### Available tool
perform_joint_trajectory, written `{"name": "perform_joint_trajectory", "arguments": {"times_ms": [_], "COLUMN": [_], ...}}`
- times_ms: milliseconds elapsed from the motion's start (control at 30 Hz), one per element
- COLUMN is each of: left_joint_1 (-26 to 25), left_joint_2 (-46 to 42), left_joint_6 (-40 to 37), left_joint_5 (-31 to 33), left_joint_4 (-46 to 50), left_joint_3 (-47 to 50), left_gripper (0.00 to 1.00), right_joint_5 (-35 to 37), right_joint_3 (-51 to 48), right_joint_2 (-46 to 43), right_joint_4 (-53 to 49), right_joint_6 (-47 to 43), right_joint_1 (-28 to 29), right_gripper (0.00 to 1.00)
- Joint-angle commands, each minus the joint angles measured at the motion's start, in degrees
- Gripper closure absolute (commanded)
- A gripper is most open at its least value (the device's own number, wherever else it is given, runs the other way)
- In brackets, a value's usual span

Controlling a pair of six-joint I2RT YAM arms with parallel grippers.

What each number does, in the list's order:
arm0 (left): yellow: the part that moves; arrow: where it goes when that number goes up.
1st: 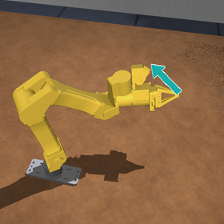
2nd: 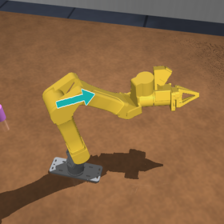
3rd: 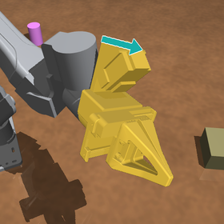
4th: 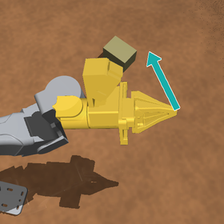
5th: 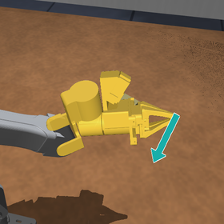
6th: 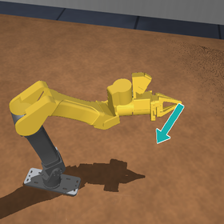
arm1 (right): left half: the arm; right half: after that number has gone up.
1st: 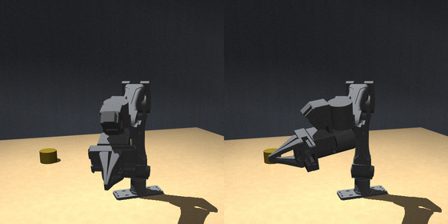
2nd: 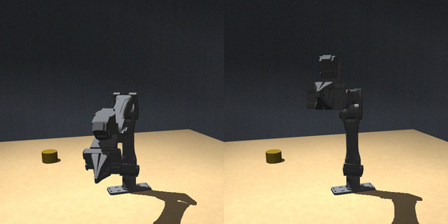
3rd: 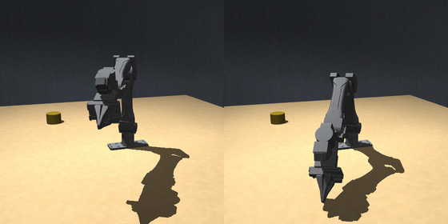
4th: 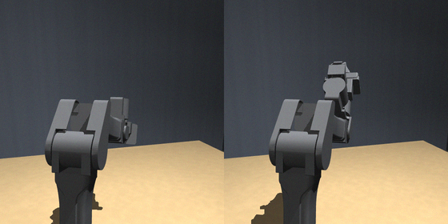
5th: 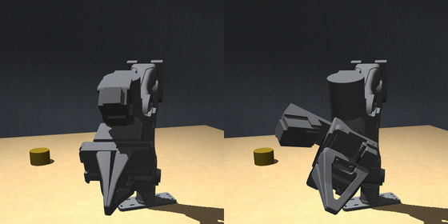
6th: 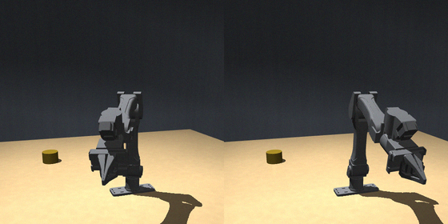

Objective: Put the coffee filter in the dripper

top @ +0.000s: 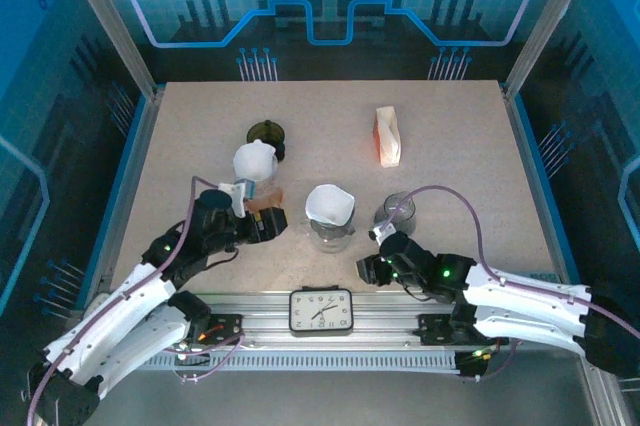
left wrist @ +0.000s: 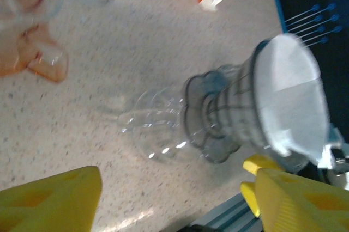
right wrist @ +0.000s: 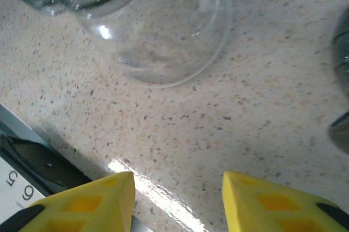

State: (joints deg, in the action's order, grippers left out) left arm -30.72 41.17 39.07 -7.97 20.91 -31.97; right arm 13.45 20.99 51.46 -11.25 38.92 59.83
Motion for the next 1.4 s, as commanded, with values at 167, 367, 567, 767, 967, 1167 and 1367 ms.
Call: {"name": "perform_joint_trajectory", "arguments": {"times_ms": [167,367,567,767,967,1167,1367], "left_joint_1": [-1.52,-1.55,-1.61,-1.56,-1.54,-1.61,-1.55], "left_joint_2": [-4.5,-4.95,-5.74,-5.99,-5.93,-5.93,-6.3], "left_joint_6": [3.82,4.03,3.3,3.55,3.71,3.89,4.17], "left_joint_5": [0.94,0.92,0.83,1.2,1.58,1.9,2.17], "left_joint_4": [-0.75,0.53,1.58,1.86,1.91,2.35,2.96], "left_joint_3": [4.5,3.44,1.63,1.45,1.29,1.2,1.12], "left_gripper": [0.33,0.32,0.33,0.34,0.34,0.34,0.35], "right_joint_5": [-0.05,0.78,2.89,5.6,7.73,9.14,9.84], "right_joint_3": [-4.36,-5.0,-5.04,-5.57,-6.56,-6.89,-5.69], "right_joint_2": [7.59,16.28,23.33,27.76,33.09,39.77,44.16], "right_joint_4": [19.53,31.99,41.53,48.74,57.05,65.36,68.99], "right_joint_6": [1.57,2.6,3.55,4.15,4.75,5.75,7.62], "right_joint_1": [2.0,1.95,1.78,1.68,1.34,1.34,-0.09], "right_gripper": [0.56,0.53,0.53,0.53,0.54,0.54,0.54]}}
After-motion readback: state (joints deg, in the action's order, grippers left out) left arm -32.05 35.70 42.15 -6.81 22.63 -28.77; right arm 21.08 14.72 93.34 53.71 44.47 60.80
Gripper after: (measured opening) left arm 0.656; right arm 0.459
